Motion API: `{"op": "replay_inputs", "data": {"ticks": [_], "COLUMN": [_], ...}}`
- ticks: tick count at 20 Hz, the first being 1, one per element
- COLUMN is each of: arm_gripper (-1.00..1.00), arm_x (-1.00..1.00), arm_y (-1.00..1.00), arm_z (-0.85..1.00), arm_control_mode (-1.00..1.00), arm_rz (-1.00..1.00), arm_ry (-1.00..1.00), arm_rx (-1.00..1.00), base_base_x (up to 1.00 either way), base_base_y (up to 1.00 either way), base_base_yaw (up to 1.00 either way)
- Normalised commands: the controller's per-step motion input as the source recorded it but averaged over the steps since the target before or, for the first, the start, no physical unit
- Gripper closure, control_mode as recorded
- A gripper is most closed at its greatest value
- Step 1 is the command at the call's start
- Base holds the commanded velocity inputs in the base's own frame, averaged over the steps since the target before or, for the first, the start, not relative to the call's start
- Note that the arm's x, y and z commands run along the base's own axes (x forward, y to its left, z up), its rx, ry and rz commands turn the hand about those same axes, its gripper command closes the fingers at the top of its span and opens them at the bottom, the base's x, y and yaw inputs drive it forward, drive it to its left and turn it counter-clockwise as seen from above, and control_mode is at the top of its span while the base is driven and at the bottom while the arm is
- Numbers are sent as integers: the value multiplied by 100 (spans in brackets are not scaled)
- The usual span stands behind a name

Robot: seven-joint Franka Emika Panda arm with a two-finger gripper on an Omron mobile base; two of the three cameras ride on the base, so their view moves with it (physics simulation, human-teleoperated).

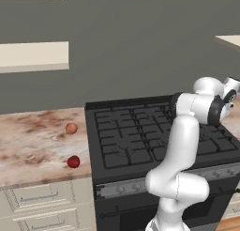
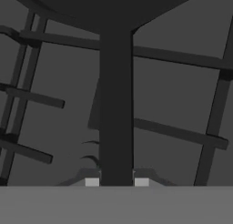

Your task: Place the pan on the rear right burner on the stove. Then place the tomato and the onion in the pan and turn on the rear right burner.

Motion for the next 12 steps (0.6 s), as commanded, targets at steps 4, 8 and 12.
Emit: {"op": "replay_inputs", "data": {"ticks": [4,8,12], "arm_gripper": [100,100,100], "arm_x": [0,1,9], "arm_y": [0,0,0], "arm_z": [-24,-25,-7], "arm_control_mode": [-100,-100,-100], "arm_rz": [0,0,0], "arm_ry": [1,0,0], "arm_rx": [-5,-6,-4], "base_base_x": [0,0,0], "base_base_y": [0,0,0], "base_base_yaw": [0,0,0]}}
